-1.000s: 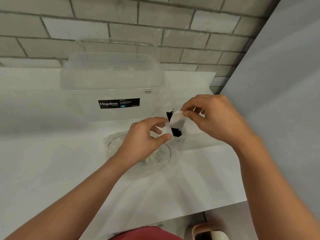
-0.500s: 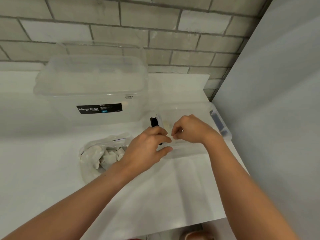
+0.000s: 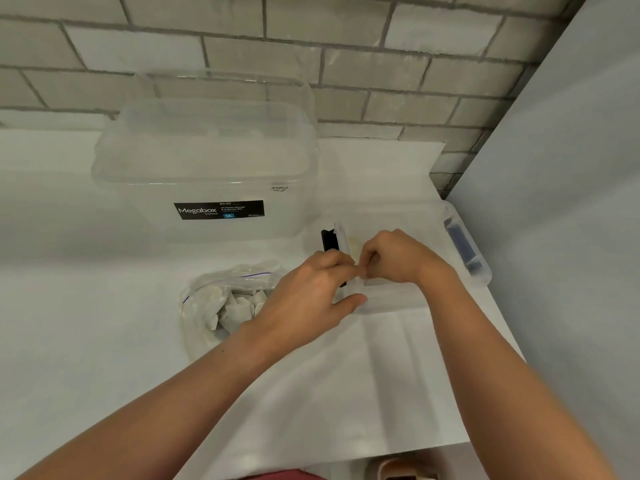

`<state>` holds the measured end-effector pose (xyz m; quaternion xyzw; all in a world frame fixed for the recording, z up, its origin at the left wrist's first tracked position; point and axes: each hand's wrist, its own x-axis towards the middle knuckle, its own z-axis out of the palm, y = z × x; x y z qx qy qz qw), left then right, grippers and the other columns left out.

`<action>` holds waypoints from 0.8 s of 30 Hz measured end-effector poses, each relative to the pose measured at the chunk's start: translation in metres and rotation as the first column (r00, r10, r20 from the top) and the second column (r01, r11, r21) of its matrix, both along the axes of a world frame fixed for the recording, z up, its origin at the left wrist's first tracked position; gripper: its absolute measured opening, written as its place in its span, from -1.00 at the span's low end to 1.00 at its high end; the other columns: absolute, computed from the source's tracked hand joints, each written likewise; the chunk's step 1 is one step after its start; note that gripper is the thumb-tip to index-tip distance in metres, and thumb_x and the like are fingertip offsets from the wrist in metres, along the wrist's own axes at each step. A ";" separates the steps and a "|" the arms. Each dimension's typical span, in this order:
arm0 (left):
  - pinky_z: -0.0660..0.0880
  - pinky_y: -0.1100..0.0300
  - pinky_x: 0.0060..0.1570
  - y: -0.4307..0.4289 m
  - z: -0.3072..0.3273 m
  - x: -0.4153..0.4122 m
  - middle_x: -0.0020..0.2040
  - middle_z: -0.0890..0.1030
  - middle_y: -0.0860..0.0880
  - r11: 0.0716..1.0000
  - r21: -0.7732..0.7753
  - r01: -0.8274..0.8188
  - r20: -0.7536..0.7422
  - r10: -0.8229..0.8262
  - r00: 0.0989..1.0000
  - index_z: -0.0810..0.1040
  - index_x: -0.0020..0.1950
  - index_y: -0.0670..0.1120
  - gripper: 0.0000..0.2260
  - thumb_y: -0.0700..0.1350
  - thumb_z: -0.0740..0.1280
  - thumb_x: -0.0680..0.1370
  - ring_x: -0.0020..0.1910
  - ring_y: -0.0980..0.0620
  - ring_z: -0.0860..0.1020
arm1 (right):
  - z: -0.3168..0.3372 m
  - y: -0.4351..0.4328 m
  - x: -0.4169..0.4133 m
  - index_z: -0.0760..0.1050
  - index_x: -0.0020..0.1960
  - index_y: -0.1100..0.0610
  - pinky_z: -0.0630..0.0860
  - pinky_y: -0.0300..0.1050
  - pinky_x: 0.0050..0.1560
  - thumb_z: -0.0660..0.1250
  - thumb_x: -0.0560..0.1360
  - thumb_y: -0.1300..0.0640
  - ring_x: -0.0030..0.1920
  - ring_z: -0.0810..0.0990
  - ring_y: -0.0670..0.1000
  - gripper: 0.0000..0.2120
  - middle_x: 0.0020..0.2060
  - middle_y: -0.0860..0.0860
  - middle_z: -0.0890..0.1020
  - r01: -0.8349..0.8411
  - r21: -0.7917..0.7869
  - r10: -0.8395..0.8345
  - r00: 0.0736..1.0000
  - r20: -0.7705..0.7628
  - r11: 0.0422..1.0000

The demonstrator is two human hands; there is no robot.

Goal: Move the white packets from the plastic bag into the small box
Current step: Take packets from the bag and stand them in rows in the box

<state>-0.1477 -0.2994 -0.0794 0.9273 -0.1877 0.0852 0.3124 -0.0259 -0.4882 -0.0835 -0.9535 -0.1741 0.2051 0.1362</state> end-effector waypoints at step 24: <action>0.59 -0.04 -0.09 0.169 -0.058 -0.065 0.37 0.35 0.05 0.938 0.167 -0.304 -0.235 0.338 0.911 0.47 0.37 0.11 -0.48 -0.20 0.38 0.43 0.12 -0.10 0.54 | -0.038 0.148 -0.148 0.66 -0.02 -0.03 0.56 -0.04 -0.11 0.29 0.56 0.00 -0.05 0.63 0.17 -0.83 -0.10 0.00 0.69 0.094 -0.002 -0.091 0.972 0.217 0.996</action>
